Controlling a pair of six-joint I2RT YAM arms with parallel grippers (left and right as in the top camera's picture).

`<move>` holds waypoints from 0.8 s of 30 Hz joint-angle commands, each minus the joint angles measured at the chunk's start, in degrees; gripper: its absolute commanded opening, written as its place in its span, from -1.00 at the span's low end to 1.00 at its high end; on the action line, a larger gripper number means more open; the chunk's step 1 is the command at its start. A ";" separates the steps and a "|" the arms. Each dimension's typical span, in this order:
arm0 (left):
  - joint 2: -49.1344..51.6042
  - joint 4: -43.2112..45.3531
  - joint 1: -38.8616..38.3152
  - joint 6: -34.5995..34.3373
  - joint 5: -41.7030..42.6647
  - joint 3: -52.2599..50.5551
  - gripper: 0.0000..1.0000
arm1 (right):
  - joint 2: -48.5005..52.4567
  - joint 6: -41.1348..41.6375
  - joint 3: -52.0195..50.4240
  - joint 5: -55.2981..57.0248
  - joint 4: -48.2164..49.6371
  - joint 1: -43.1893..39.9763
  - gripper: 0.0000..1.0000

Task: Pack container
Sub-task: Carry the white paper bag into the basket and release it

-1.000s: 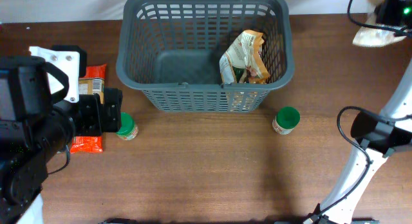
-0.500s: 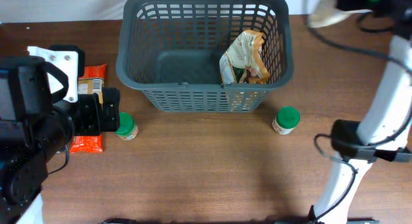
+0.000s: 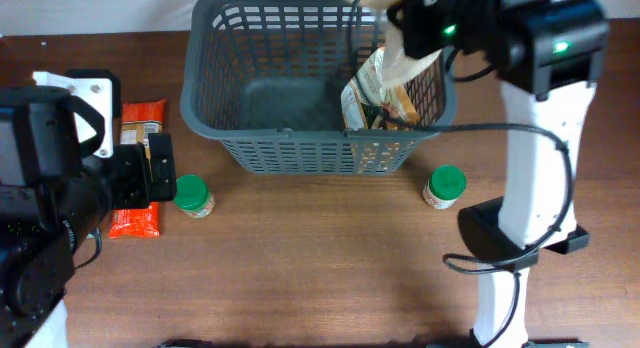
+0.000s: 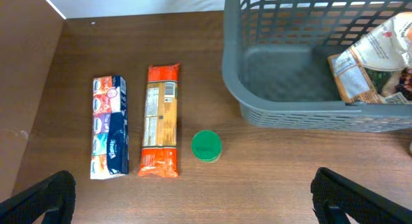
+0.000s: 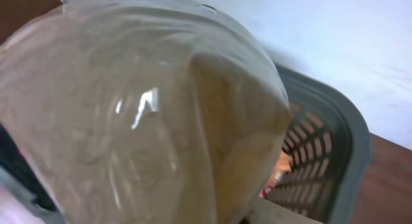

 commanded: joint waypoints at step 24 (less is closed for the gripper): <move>0.20 0.00 -0.20 0.90 -1.40 -0.17 0.98 | -0.42 -1.16 -35.56 8.87 12.90 3.65 -0.92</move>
